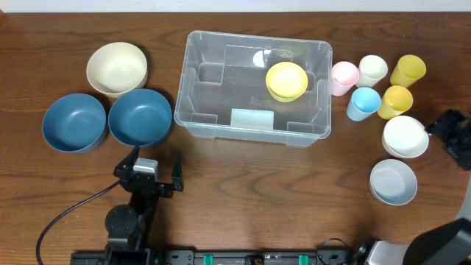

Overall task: Pack container
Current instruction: 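Move the right gripper to the white bowl and grasp its rim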

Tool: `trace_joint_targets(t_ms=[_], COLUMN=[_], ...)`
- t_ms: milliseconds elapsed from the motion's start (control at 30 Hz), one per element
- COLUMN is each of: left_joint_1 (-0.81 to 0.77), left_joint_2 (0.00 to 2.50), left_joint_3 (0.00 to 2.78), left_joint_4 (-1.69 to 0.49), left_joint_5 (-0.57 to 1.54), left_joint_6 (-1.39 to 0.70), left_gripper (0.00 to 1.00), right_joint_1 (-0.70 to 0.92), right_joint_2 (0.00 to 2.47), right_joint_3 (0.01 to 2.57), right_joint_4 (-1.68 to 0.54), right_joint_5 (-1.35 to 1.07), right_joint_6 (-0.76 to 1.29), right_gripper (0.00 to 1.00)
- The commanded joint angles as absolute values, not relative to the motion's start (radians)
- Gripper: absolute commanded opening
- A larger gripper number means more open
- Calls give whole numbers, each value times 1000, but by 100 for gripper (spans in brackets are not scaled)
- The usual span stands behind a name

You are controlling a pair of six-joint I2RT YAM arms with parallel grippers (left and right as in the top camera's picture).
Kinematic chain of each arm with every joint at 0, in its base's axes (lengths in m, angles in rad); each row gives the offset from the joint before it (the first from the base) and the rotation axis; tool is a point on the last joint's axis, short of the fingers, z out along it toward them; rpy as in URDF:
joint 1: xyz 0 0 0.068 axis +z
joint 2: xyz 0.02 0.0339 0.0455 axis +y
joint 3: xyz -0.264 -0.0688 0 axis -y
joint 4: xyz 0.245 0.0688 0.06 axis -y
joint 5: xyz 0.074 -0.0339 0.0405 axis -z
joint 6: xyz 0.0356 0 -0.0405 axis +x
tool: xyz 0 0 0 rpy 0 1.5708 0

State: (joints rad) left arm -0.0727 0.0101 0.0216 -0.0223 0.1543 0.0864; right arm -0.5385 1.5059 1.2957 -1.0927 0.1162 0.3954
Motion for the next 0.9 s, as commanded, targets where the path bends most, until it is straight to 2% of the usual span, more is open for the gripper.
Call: trace_joint_targets(t_ms=[0, 333, 500, 867], left_joint_1=[-68, -68, -68, -68], left_joint_2=[4, 4, 4, 4], left_joint_3=[4, 4, 4, 4], left_joint_4=[-56, -56, -56, -56], left_joint_5=[172, 172, 172, 172], left_joint_6=[96, 96, 96, 96], left_gripper=[98, 98, 98, 98], right_joint_1=[-545, -545, -545, -545], right_joint_2=[1527, 1612, 1658, 1761], right_joint_3=[1229, 1069, 1027, 1024], right_joint_4=[-1039, -847, -765, -731], right_joint_5=[96, 72, 44, 52], right_joint_6=[382, 388, 389, 388], right_gripper=[73, 67, 57, 23])
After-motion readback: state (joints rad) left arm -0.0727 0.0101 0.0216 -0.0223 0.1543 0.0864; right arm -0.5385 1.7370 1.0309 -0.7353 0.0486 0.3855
